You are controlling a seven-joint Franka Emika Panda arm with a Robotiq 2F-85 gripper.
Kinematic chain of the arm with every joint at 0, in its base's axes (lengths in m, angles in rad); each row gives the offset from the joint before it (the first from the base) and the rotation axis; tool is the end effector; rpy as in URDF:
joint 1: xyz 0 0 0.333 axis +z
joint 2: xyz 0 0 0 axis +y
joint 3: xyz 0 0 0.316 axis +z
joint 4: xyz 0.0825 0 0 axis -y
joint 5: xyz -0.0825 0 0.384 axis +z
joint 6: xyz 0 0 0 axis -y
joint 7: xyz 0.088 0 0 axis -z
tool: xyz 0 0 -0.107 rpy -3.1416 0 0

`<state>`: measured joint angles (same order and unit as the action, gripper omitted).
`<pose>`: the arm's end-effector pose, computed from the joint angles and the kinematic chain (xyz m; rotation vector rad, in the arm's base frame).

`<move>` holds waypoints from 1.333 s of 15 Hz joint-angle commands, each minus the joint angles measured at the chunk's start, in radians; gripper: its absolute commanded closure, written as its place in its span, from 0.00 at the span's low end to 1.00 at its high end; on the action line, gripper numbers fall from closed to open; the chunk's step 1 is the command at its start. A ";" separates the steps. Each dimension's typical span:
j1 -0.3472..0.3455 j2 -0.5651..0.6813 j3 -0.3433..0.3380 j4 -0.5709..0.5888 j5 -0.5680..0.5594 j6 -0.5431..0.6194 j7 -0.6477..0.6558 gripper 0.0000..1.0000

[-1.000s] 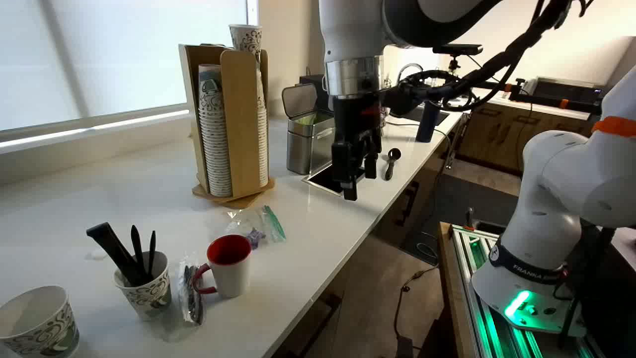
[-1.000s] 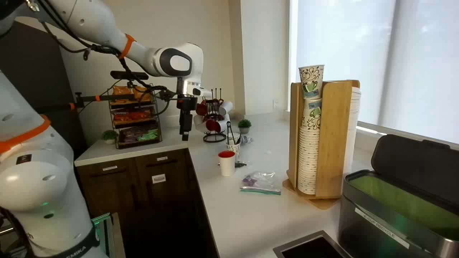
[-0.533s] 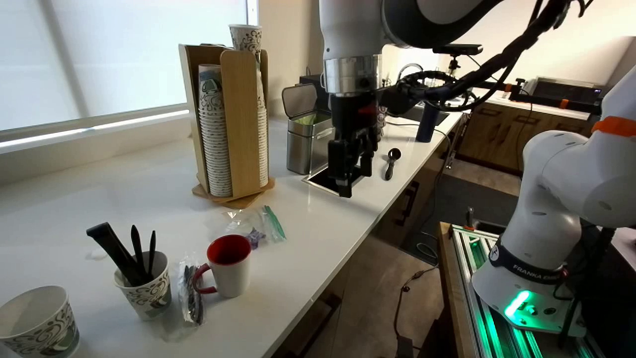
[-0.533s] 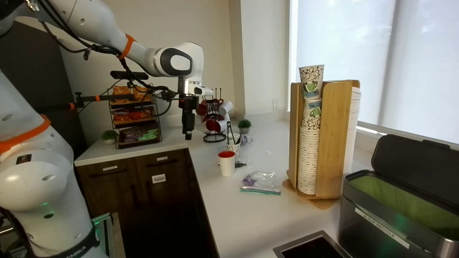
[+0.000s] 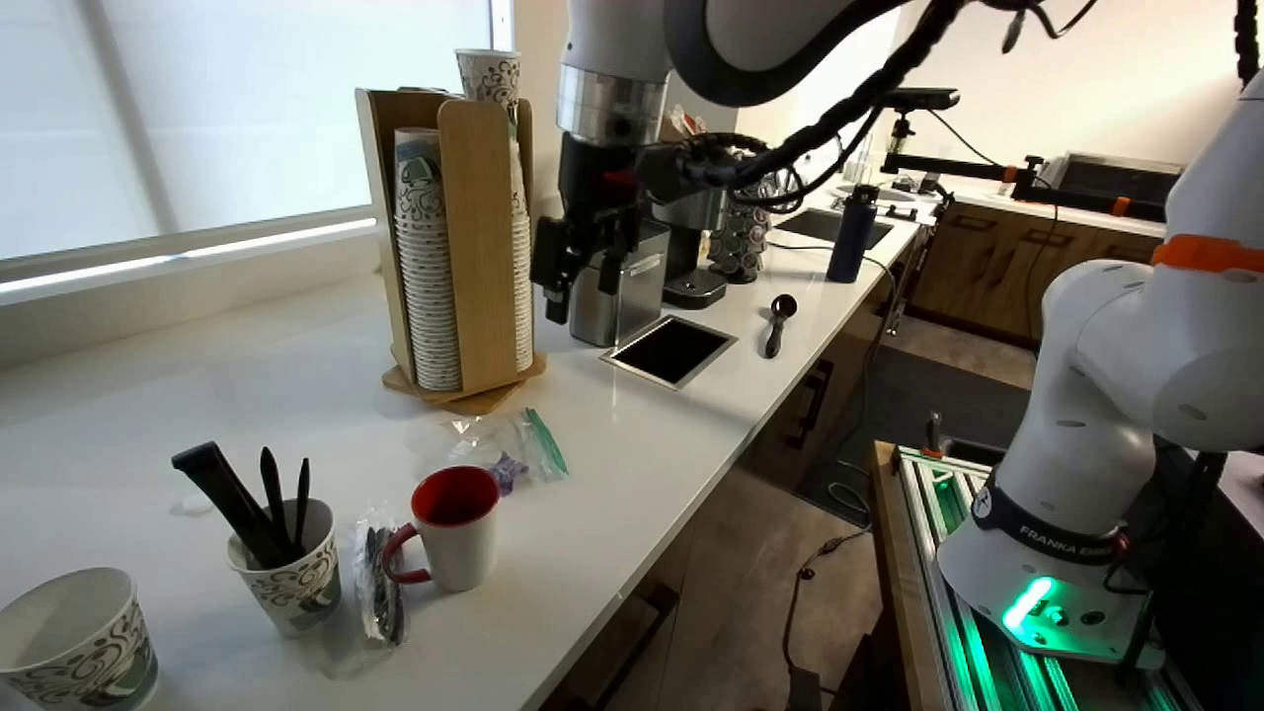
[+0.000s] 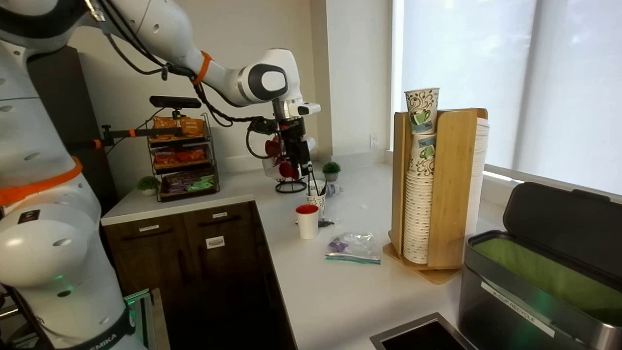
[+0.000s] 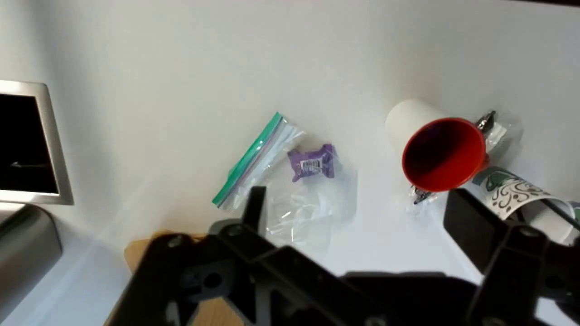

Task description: Put the mug to the left of the clear bag

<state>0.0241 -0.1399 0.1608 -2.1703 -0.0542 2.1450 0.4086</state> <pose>0.5095 0.0951 0.4639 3.0866 -0.3052 0.1986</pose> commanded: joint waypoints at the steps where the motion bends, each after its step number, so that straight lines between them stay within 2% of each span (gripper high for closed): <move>1: 0.013 0.148 -0.019 0.150 -0.007 -0.063 0.031 0.00; 2: 0.017 0.150 -0.029 0.162 0.027 -0.109 0.029 0.00; 3: 0.022 0.109 -0.033 0.102 0.004 -0.034 0.008 0.00; 7: 0.025 0.151 -0.042 0.152 0.011 -0.075 0.012 0.00; 13: 0.043 0.352 -0.045 0.255 0.033 0.069 -0.110 0.00; 14: 0.045 0.385 -0.044 0.277 0.048 0.060 -0.144 0.00; 15: 0.044 0.413 -0.041 0.310 0.076 -0.014 -0.181 0.00; 16: 0.053 0.342 -0.056 0.237 0.038 0.045 -0.124 0.00; 20: 0.061 0.373 -0.068 0.255 0.029 0.067 -0.124 0.00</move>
<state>0.0612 0.2270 0.1185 -1.9177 -0.0188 2.1939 0.2812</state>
